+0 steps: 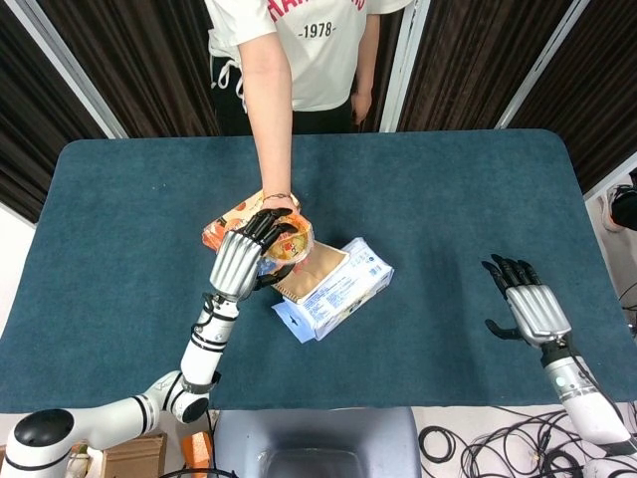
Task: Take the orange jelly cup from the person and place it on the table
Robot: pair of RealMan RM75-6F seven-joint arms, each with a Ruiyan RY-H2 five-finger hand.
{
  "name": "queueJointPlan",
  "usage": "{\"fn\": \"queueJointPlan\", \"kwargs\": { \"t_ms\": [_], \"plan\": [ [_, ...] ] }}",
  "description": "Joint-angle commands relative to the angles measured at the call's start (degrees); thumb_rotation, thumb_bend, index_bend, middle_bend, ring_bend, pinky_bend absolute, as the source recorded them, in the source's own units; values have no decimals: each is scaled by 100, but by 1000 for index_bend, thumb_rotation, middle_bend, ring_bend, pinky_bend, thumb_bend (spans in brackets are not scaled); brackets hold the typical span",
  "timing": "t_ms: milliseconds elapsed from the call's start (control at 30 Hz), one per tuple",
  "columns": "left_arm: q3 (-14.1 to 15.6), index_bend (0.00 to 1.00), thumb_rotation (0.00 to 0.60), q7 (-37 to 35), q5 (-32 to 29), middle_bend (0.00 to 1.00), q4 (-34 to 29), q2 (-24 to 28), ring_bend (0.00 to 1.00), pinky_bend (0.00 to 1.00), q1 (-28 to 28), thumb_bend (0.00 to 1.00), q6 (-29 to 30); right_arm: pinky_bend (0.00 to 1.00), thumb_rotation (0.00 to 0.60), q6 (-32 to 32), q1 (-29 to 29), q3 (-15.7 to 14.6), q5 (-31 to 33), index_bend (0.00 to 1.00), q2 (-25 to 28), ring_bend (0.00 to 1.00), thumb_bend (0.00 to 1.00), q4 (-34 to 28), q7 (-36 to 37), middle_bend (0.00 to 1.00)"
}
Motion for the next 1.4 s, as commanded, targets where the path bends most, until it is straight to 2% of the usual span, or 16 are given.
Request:
{"fn": "queueJointPlan", "kwargs": {
  "t_ms": [33, 100, 200, 300, 400, 533, 667, 867, 1000, 1033, 1200, 1400],
  "plan": [
    [-67, 569, 600, 207, 124, 578, -637, 442, 606, 727, 93, 305, 244, 0, 600, 8, -9, -9, 0, 0, -2, 0, 203, -21, -29, 0],
    [-38, 569, 600, 295, 150, 578, -1148, 770, 606, 728, 264, 304, 360, 0, 600, 11, -8, -16, -3, 0, -9, 0, 203, -44, -73, 0],
    [156, 571, 600, 421, 207, 584, -1791, 1292, 612, 730, 658, 301, 581, 0, 600, 37, -13, -14, 2, 0, -7, 0, 203, -96, -137, 0],
    [472, 576, 600, 352, 250, 594, -2052, 1770, 620, 735, 1188, 300, 915, 0, 600, 119, -41, 2, 6, 0, 19, 0, 203, -172, -191, 0],
    [824, 574, 600, -80, 117, 592, -1930, 2041, 620, 734, 1682, 298, 1079, 0, 600, 197, -77, 1, -6, 0, 31, 0, 203, -228, -234, 0],
    [1231, 569, 600, -720, -65, 591, -993, 1845, 619, 735, 2131, 301, 1110, 0, 600, 221, -80, -16, -36, 0, -36, 0, 203, -241, -318, 0],
    [1560, 562, 600, -1403, -186, 584, 325, 1295, 614, 728, 2431, 301, 938, 0, 600, 169, -29, -31, -46, 0, -134, 0, 203, -234, -483, 0],
    [1886, 527, 600, -2219, -244, 544, 1770, 612, 563, 666, 2773, 303, 626, 0, 600, 215, -33, -60, -115, 0, -176, 0, 203, -291, -596, 0],
    [1988, 495, 600, -2743, -240, 508, 2543, 258, 522, 612, 2925, 305, 463, 0, 600, 259, -56, -88, -177, 0, -153, 0, 203, -321, -624, 0],
    [2010, 483, 600, -2860, -231, 493, 2675, 198, 505, 589, 2946, 305, 416, 0, 600, 266, -59, -89, -182, 0, -144, 0, 203, -330, -626, 0],
    [2100, 328, 600, -3335, -146, 342, 3198, -53, 247, 255, 3008, 303, 232, 0, 600, 305, -74, -74, -183, 0, -120, 0, 203, -361, -617, 0],
    [2165, 113, 600, -3351, -64, 136, 3459, -145, 46, 103, 3042, 287, 81, 0, 600, 297, -72, -70, -192, 0, -102, 0, 203, -361, -584, 0]
  ]
}}
